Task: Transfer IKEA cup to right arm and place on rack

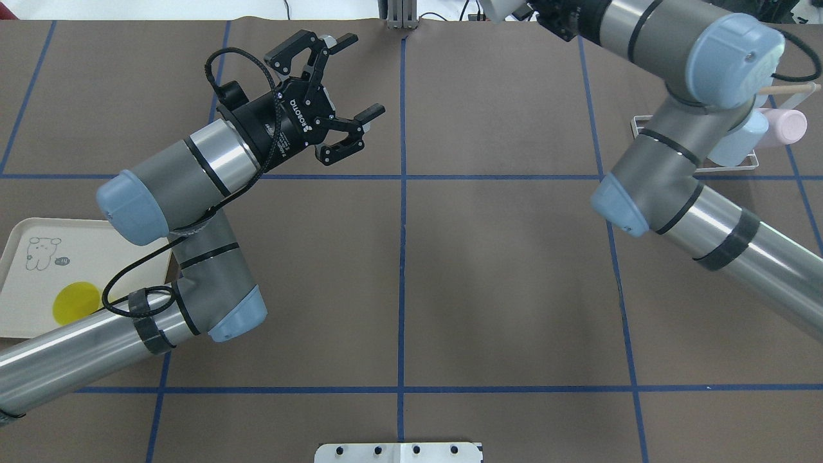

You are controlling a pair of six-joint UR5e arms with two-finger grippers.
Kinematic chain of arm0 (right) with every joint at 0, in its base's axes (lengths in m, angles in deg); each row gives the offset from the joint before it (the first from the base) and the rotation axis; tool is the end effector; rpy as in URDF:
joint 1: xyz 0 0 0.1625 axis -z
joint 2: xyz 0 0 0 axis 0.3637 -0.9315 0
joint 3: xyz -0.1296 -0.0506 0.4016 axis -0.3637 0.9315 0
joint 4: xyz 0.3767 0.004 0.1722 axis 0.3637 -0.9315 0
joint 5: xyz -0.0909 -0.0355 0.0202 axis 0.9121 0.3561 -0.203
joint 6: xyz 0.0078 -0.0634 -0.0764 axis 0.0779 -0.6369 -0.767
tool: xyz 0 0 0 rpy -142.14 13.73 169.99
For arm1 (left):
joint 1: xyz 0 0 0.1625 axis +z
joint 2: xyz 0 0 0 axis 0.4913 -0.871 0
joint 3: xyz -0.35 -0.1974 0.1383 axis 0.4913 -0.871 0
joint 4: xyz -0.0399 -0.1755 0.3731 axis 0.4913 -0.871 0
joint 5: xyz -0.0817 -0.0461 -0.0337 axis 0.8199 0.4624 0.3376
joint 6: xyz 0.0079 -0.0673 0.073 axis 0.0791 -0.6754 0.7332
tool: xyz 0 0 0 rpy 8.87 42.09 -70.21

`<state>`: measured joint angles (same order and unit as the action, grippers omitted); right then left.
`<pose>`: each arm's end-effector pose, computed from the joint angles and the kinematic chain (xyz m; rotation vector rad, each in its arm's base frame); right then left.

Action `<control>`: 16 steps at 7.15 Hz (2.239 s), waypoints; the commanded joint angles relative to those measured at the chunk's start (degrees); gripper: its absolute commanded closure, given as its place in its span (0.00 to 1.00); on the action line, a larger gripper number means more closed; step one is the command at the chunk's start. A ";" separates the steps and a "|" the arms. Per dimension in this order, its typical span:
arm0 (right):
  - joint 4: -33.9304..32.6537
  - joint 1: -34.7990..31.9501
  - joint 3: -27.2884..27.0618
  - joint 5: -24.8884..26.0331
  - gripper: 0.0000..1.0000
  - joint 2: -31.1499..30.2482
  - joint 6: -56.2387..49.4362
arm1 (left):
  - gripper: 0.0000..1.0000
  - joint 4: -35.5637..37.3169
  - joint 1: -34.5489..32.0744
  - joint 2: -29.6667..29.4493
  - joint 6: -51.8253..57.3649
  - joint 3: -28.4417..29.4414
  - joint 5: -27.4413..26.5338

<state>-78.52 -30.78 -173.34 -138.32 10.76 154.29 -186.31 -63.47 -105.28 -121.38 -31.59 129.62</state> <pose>-0.2854 -0.5930 0.2280 0.5990 -1.6149 0.9239 0.4191 -0.4679 0.1871 -0.2285 2.3345 -1.0289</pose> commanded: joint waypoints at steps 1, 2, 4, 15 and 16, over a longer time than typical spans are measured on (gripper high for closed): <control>-8.48 -5.79 -0.52 -1.75 1.00 -5.25 -20.77 | 0.00 6.61 -0.05 2.79 12.46 -4.01 0.46; -13.66 -8.08 -1.13 -1.57 1.00 -7.09 -31.40 | 0.00 13.52 -0.14 4.80 18.61 -8.38 0.73; -18.09 -10.99 -0.53 -1.13 1.00 -10.96 -53.12 | 0.00 21.39 -1.45 10.67 27.34 -16.56 1.60; -1.94 -12.05 12.75 -0.25 1.00 -15.20 -63.76 | 0.00 31.61 -6.82 22.31 42.57 -26.01 10.39; -1.94 -11.97 12.84 -0.95 1.00 -15.20 -63.76 | 0.00 31.61 -6.82 22.31 42.57 -25.92 10.40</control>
<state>-80.46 -42.80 -160.64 -138.48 -4.38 90.52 -154.70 -70.33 -82.97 -78.80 -57.63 139.99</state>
